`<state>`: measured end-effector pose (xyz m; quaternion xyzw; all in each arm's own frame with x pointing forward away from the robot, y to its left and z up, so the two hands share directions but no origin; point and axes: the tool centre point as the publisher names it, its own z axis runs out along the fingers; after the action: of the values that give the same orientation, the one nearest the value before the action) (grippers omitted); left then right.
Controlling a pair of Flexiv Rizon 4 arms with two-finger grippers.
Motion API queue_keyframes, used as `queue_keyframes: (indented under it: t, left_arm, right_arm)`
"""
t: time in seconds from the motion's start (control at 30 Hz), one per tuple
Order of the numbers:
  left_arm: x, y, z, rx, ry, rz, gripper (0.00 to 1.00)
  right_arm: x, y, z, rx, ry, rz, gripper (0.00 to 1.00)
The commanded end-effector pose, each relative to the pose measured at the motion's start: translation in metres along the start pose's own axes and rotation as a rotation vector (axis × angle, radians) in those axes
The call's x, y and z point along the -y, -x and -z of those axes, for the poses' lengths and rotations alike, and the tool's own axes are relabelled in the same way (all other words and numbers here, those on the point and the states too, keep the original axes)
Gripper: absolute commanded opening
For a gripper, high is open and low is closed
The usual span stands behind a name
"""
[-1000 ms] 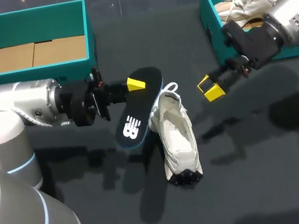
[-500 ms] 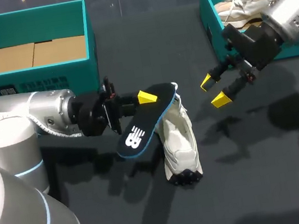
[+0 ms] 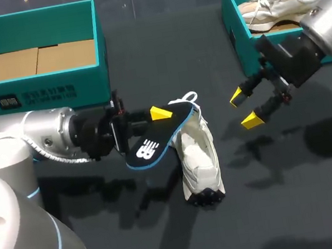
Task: Take the shoe out of the shoebox, open the shoe tongue, remove and reinsert the insole, then place the shoe into the shoebox
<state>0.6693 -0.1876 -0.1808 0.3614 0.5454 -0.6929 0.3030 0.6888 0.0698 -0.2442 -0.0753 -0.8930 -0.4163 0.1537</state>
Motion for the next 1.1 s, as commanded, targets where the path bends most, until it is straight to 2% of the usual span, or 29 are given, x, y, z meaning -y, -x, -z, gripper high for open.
queue_keyframes:
  t: [0.03,0.27,0.53,0.8,1.1]
  left_arm:
    - [0.001,-0.001,0.0,0.001,0.004,-0.001,0.0]
    - [0.006,-0.004,-0.003,0.008,0.017,0.037,0.0]
    - [0.028,-0.024,-0.009,0.015,0.108,0.184,0.0]
    - [0.045,-0.046,-0.008,0.007,0.152,0.297,0.0]
    - [0.045,-0.046,-0.008,0.007,0.152,0.297,0.0]
  right_arm:
    - [0.0,0.0,-0.001,0.002,-0.001,0.0,1.0]
    - [0.003,-0.003,-0.003,0.012,-0.008,0.003,1.0]
    - [0.013,-0.016,-0.035,0.053,-0.072,0.091,1.0]
    - [0.029,-0.024,-0.066,0.088,-0.126,0.161,1.0]
    - [0.031,-0.026,-0.069,0.069,-0.146,0.184,1.0]
